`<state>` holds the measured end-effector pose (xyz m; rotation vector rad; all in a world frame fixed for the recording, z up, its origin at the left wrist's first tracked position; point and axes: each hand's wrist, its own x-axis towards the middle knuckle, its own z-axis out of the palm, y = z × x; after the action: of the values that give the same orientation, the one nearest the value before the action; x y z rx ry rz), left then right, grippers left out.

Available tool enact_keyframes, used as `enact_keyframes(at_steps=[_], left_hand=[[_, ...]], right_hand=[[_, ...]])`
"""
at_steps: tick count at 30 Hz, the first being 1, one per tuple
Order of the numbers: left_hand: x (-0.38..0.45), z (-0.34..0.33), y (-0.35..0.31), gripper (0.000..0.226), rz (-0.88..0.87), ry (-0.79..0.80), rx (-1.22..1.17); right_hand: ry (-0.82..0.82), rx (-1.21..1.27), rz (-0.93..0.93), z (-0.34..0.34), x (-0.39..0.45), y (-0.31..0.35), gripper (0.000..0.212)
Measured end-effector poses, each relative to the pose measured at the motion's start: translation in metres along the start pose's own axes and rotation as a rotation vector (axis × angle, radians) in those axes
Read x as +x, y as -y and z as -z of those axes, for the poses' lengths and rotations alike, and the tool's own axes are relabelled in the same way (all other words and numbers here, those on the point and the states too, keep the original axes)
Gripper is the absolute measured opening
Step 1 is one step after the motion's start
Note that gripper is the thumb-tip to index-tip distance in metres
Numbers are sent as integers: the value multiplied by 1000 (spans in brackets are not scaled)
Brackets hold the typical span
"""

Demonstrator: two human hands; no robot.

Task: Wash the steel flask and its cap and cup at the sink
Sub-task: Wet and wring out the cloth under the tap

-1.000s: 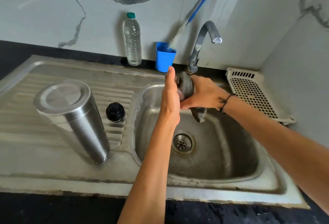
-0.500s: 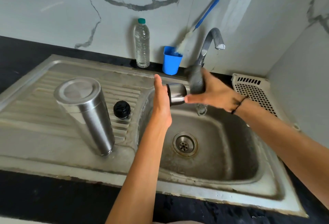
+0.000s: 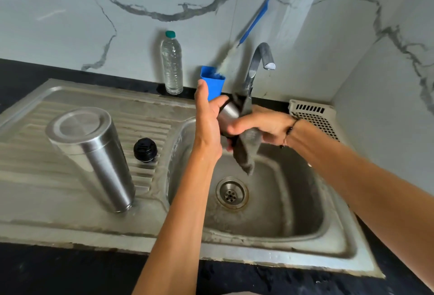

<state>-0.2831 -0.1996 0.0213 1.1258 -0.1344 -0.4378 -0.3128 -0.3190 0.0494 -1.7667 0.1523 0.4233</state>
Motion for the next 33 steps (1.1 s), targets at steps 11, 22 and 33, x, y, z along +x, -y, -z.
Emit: enact_keyframes(at_steps=[11, 22, 33], left_hand=[[11, 4, 20, 89, 75, -87, 51], [3, -18, 25, 65, 31, -36, -96], [19, -3, 20, 91, 181, 18, 260]], right_hand=[[-449, -605, 179, 13, -3, -17, 91], [-383, -930, 105, -3, 10, -9, 52], [-543, -1208, 155, 5, 4, -39, 60]])
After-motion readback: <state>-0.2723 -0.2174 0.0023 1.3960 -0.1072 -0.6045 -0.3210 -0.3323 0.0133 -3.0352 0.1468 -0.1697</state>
